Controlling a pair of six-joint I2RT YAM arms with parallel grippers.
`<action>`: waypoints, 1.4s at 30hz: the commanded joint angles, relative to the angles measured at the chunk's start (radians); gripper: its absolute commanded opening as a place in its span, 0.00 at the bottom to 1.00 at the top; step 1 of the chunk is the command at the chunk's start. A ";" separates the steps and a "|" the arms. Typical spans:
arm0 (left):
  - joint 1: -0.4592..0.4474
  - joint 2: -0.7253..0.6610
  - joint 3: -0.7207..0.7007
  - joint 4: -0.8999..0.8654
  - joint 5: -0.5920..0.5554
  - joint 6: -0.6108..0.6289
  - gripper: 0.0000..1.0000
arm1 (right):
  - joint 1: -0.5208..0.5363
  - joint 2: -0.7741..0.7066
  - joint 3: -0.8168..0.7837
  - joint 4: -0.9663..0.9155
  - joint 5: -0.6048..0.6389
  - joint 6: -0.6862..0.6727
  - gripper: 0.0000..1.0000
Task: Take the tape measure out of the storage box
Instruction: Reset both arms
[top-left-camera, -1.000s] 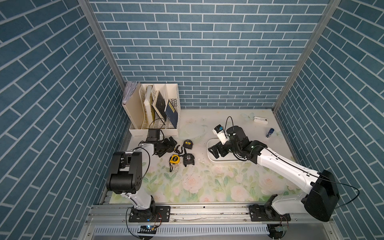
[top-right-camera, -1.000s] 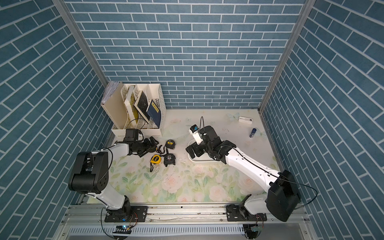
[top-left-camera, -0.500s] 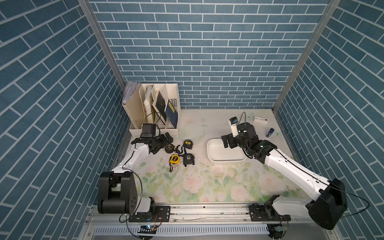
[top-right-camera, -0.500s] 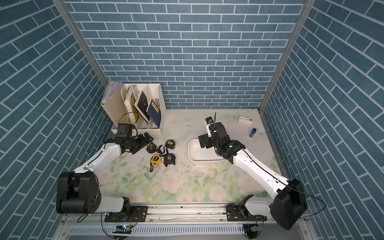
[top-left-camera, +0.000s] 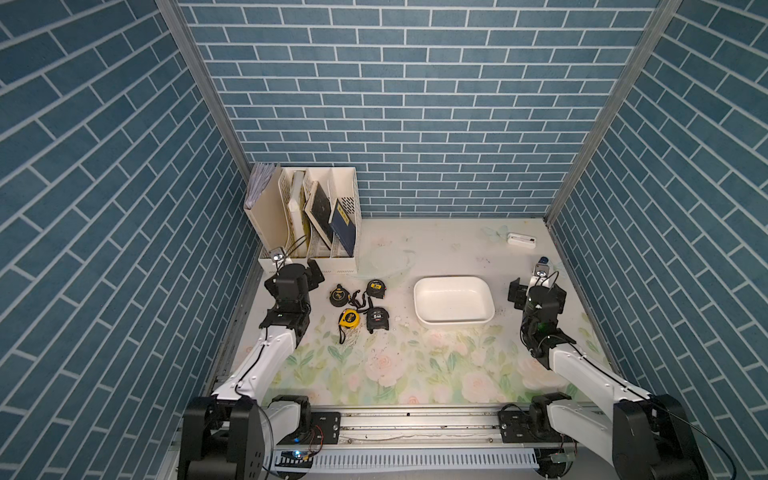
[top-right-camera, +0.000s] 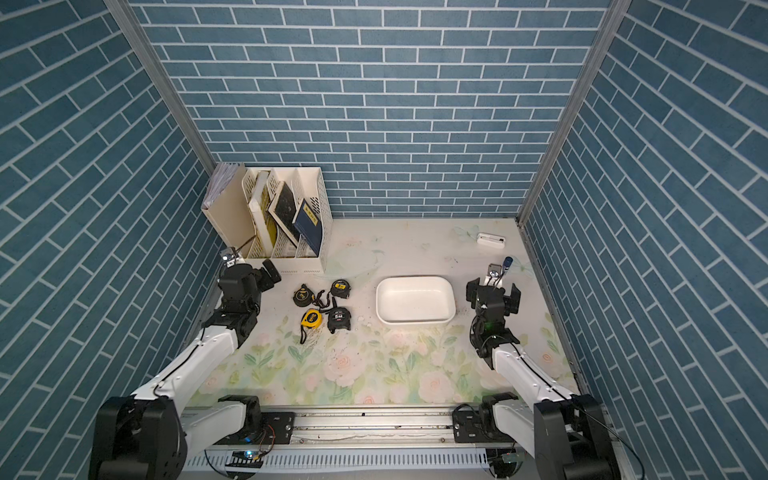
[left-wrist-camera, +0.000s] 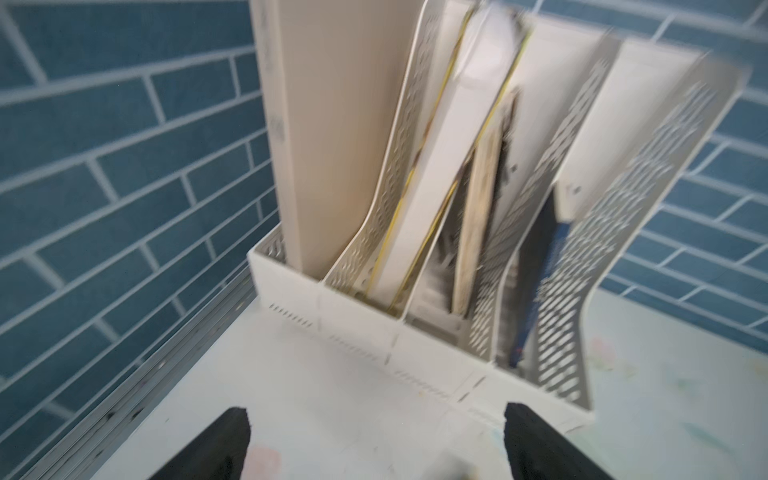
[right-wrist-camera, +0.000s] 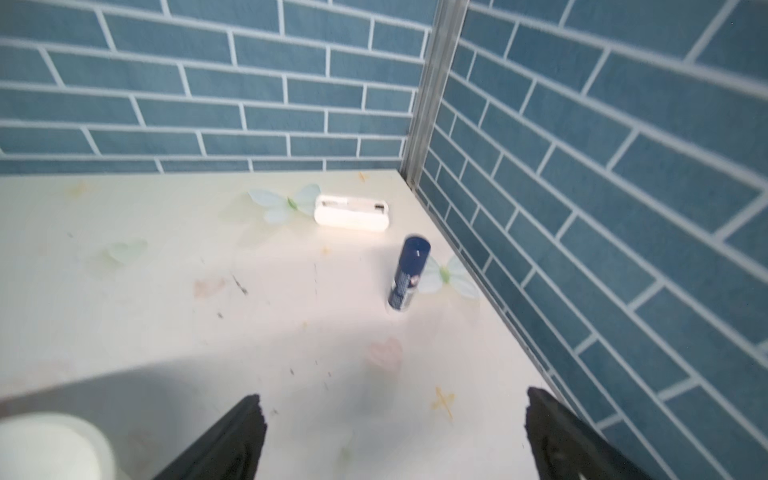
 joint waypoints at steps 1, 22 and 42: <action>-0.017 0.058 -0.063 0.236 -0.175 0.064 1.00 | -0.056 0.092 -0.069 0.375 -0.100 -0.011 1.00; -0.056 0.328 -0.235 0.785 -0.101 0.224 1.00 | -0.111 0.450 -0.061 0.704 -0.346 -0.043 0.93; -0.016 0.357 -0.317 0.941 0.023 0.226 1.00 | -0.116 0.443 -0.061 0.705 -0.349 -0.044 1.00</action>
